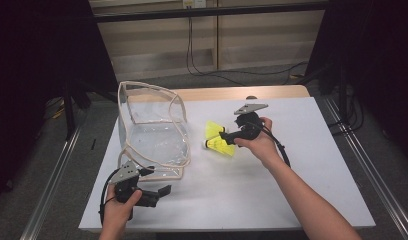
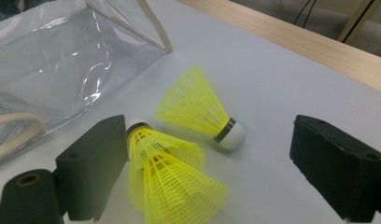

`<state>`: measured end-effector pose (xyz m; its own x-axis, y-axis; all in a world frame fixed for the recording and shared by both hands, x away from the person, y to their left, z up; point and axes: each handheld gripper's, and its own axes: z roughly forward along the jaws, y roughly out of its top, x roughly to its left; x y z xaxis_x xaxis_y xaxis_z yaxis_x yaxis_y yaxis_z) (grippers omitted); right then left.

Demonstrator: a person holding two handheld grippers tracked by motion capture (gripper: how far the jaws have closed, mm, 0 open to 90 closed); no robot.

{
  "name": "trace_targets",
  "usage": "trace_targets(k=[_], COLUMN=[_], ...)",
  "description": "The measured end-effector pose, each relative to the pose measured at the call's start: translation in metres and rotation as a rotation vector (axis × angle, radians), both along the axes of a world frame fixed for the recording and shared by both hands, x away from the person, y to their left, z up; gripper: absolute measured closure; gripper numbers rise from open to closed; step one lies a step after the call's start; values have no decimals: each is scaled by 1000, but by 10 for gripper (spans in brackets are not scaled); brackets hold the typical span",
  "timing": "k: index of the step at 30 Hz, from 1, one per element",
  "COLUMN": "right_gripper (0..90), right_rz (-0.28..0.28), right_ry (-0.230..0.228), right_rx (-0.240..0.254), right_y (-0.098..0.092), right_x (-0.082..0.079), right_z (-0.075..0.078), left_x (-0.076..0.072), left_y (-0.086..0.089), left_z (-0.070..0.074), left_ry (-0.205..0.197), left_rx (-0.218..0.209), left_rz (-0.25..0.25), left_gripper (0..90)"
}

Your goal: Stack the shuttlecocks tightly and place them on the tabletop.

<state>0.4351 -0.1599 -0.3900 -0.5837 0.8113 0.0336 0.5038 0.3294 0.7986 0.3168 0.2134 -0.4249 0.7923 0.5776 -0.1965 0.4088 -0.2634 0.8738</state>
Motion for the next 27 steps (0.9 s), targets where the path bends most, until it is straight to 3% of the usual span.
trace_targets(k=[27], right_gripper=[106], right_rz=[-22], right_ry=[39], right_rx=[1], right_y=[18], right_x=[25], right_z=[-6], left_x=[0], left_y=[1], left_z=[-2], left_ry=[7], left_rx=[-2], left_rz=[2], left_gripper=[36])
